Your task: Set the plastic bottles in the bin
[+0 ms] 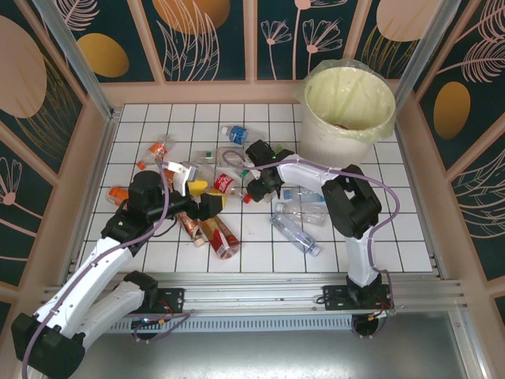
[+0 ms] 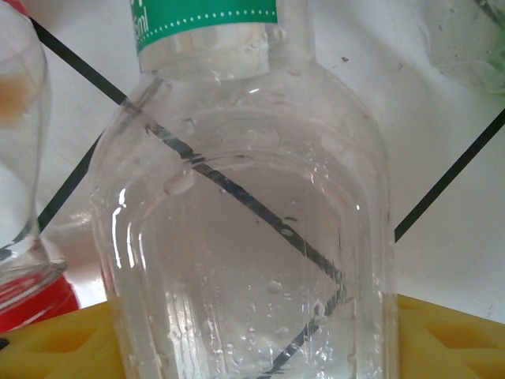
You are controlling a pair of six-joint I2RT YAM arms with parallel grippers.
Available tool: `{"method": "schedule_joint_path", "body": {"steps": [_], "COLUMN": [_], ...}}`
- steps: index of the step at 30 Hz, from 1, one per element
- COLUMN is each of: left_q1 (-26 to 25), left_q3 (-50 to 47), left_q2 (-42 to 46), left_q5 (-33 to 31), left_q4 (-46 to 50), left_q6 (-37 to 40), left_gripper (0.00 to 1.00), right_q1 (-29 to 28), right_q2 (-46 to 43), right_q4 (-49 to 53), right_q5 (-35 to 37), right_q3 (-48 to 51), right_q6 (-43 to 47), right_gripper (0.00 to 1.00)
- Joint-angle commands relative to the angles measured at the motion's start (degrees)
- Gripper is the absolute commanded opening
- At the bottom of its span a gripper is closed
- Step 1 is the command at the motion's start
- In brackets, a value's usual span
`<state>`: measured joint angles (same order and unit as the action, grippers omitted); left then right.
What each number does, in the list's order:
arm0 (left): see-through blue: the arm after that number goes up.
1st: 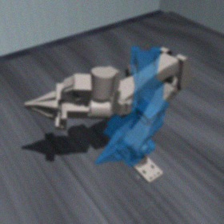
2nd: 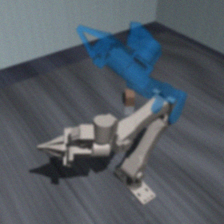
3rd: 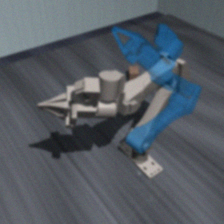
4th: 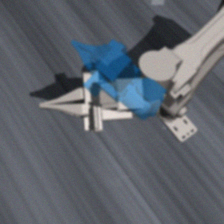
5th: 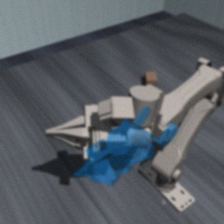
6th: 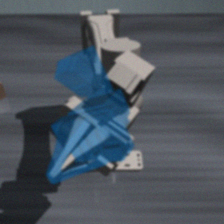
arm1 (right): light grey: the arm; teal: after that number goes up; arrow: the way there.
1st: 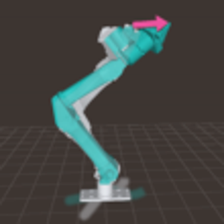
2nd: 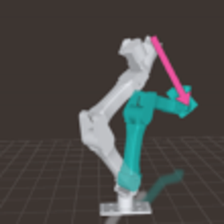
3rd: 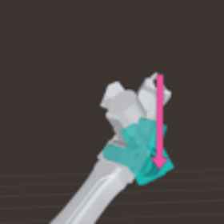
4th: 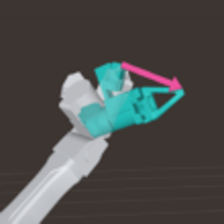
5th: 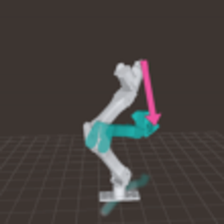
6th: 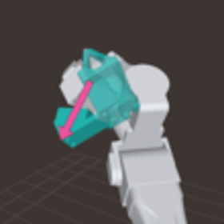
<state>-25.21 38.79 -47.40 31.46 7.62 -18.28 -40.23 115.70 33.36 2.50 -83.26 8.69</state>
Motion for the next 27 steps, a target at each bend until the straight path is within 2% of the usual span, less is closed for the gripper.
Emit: {"method": "schedule_joint_path", "body": {"steps": [1,6,11,18,27], "left_q1": [-0.4,-0.4,-0.4,-0.4,-0.4], "left_q3": [1.5,1.5,1.5,1.3,-0.9], "left_q2": [0.3,0.3,0.5,1.9,6.3], "left_q5": [1.2,1.2,1.3,1.2,2.4], "left_q4": [0.3,0.3,0.3,-0.4,-5.9], "left_q6": [0.8,0.8,0.7,0.5,-1.3], "left_gripper": [0.99,0.99,0.99,0.99,0.99], "right_q1": [-0.3,-0.2,-0.2,0.2,0.2], "right_q2": [0.6,-0.5,-3.7,-11.6,-21.7], "right_q4": [1.0,1.4,1.4,0.4,-1.2], "right_q5": [-1.3,-1.4,-1.4,-1.4,-3.0], "right_q3": [-1.4,-1.0,0.6,3.0,3.1], "right_q6": [0.4,0.2,-0.3,-2.0,-4.4], "right_gripper": [0.67,0.62,0.62,0.61,0.61]}}
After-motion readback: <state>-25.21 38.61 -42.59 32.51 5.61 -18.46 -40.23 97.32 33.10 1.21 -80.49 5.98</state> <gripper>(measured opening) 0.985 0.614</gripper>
